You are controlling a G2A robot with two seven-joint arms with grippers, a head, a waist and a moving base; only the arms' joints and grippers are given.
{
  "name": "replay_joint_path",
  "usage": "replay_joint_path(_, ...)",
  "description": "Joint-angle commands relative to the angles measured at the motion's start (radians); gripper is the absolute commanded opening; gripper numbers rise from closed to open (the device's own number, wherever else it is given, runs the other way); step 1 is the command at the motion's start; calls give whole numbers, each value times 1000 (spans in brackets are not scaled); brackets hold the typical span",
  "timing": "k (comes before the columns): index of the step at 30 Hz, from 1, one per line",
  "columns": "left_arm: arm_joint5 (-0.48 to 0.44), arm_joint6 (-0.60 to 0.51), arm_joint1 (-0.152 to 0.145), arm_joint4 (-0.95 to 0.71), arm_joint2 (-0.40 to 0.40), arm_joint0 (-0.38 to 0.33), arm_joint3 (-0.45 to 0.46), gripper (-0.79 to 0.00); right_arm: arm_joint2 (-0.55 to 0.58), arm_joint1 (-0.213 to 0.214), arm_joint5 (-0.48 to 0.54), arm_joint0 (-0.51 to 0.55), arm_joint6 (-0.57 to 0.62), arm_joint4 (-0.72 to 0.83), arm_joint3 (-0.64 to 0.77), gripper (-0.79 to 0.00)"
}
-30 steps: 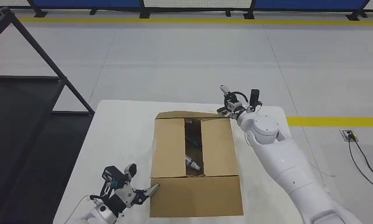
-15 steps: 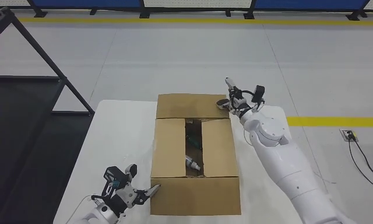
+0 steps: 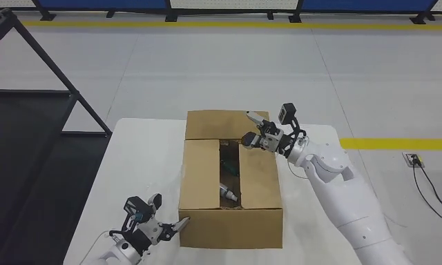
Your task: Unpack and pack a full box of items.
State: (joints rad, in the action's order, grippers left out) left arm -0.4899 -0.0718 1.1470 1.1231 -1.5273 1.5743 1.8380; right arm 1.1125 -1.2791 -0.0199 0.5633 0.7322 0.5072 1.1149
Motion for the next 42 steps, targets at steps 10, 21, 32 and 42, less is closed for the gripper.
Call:
replay_joint_path(10,-66,-33,-10,-215,-97,2,-4,0,-31,2,-13,21,68,-54,44,0)
replay_joint_path(21,-28,-39,-14,-371,-177,6,-5,0,-192,-30,-70,-67,160,-203,-27,0)
replay_joint_path(32,-28,-39,-16,-379,-187,18,-3,0,-275,-84,-16,-140,190,-147,-140,0)
replay_joint_path(42,-24,-34,-17,-363,-182,20,8,0,-258,-108,63,-149,177,-56,-154,0)
